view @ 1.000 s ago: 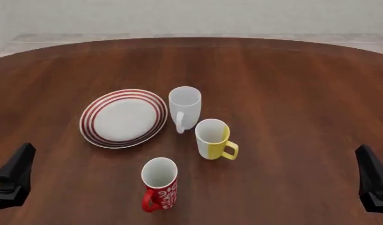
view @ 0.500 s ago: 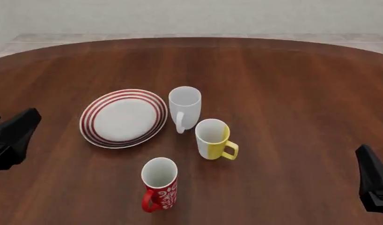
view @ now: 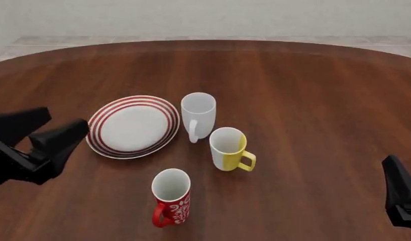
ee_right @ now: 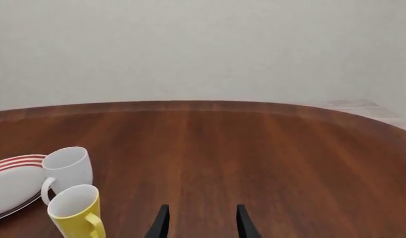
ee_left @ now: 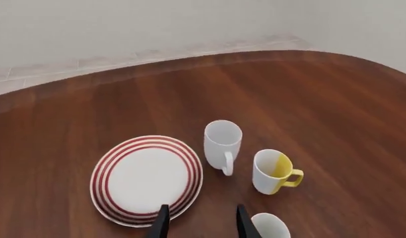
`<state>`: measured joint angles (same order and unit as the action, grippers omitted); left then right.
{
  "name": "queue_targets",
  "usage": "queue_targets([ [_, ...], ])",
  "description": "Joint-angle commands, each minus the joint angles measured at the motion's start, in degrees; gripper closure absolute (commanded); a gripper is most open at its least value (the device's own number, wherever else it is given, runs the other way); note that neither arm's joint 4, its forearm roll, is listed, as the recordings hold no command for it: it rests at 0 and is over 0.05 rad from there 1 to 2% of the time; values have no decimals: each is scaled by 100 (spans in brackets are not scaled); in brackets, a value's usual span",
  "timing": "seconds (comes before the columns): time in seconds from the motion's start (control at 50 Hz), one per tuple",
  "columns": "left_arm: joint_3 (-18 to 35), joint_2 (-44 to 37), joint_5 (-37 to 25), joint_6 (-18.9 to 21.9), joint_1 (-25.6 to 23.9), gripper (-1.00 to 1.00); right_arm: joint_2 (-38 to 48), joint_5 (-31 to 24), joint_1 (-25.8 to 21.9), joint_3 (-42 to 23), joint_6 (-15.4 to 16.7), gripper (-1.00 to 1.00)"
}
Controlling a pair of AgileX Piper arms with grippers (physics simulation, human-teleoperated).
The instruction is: Pick up the red mug and put it on the plate
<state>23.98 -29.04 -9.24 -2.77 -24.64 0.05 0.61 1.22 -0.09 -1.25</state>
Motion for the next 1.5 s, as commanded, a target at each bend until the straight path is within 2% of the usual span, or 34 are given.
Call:
queue_targets([
  [0.02,-30,-484,268,87,-513,-100,-3,3,20,7,-15,-100],
  [0.4,-292,-950,661,-151,-1001,-100,-3,5,8,5,25,-100],
  [0.54,-507,-1308,1042,-368,-1138,-100,-3,13,10,1,46,-100],
  [0.74,-614,-1467,1155,-441,-1433,-100,-3,11,5,7,38,-100],
  [0.98,-650,-1522,1168,-561,-1531,-100,-3,14,12,5,13,-100],
  [1.5,-923,-2688,2011,-824,-2071,-100,-3,22,0,-5,29,-100],
])
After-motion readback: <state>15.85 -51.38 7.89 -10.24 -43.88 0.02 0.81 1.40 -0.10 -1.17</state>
